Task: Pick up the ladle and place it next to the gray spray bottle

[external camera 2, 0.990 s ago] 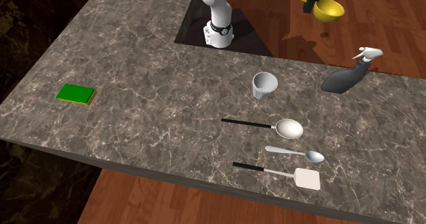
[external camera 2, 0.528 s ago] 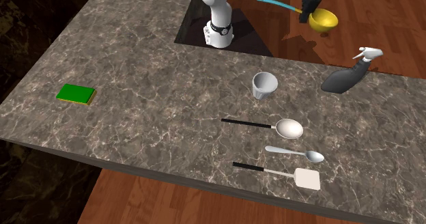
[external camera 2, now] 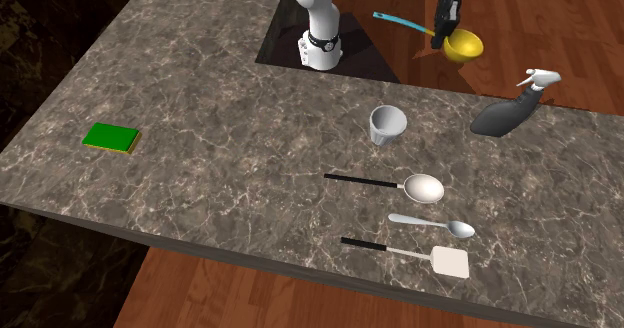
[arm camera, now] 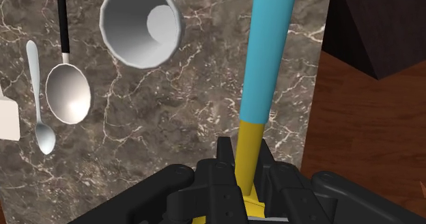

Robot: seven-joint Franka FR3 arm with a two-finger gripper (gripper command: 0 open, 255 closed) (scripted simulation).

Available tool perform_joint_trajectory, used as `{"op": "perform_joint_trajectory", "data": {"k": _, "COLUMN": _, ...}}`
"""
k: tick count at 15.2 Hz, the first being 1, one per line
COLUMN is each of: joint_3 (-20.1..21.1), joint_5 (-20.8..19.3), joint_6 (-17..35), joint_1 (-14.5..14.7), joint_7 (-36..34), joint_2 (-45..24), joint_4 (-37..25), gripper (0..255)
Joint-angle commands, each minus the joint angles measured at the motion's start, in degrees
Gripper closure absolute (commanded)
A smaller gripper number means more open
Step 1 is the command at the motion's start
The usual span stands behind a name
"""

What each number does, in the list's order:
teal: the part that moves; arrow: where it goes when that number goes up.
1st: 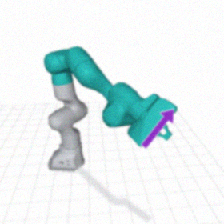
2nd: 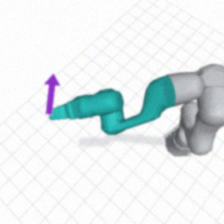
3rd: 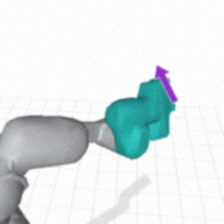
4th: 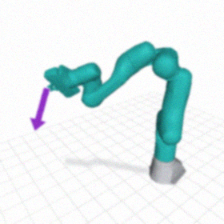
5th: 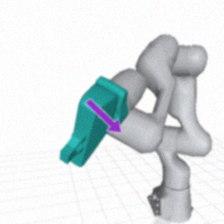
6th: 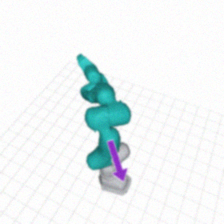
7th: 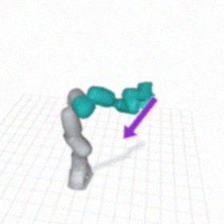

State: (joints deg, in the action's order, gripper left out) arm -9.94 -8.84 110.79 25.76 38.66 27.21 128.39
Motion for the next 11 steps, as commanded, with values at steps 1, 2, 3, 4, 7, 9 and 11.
{"op": "perform_joint_trajectory", "data": {"k": 1, "joint_3": -0.12, "joint_5": -0.14, "joint_6": 1.61, "joint_1": -0.07, "joint_7": -0.1, "joint_2": 0.06, "joint_4": 1.64, "gripper": 255}}
{"op": "perform_joint_trajectory", "data": {"k": 2, "joint_3": -0.17, "joint_5": -0.2, "joint_6": 2.38, "joint_1": -0.09, "joint_7": -0.16, "joint_2": 0.04, "joint_4": 2.39, "gripper": 255}}
{"op": "perform_joint_trajectory", "data": {"k": 3, "joint_3": -0.22, "joint_5": -0.26, "joint_6": 3.16, "joint_1": -0.12, "joint_7": -0.22, "joint_2": 0.0, "joint_4": 3.13, "gripper": 255}}
{"op": "perform_joint_trajectory", "data": {"k": 4, "joint_3": -0.27, "joint_5": -0.32, "joint_6": 3.94, "joint_1": -0.15, "joint_7": -0.28, "joint_2": -0.06, "joint_4": 3.85, "gripper": 255}}
{"op": "perform_joint_trajectory", "data": {"k": 7, "joint_3": -0.44, "joint_5": -0.5, "joint_6": 6.29, "joint_1": -0.22, "joint_7": -0.46, "joint_2": -0.3, "joint_4": 5.97, "gripper": 255}}
{"op": "perform_joint_trajectory", "data": {"k": 9, "joint_3": -0.55, "joint_5": -0.62, "joint_6": 7.87, "joint_1": -0.27, "joint_7": -0.57, "joint_2": -0.52, "joint_4": 7.33, "gripper": 255}}
{"op": "perform_joint_trajectory", "data": {"k": 11, "joint_3": -0.67, "joint_5": -0.74, "joint_6": 9.47, "joint_1": -0.32, "joint_7": -0.69, "joint_2": -0.81, "joint_4": 8.64, "gripper": 255}}
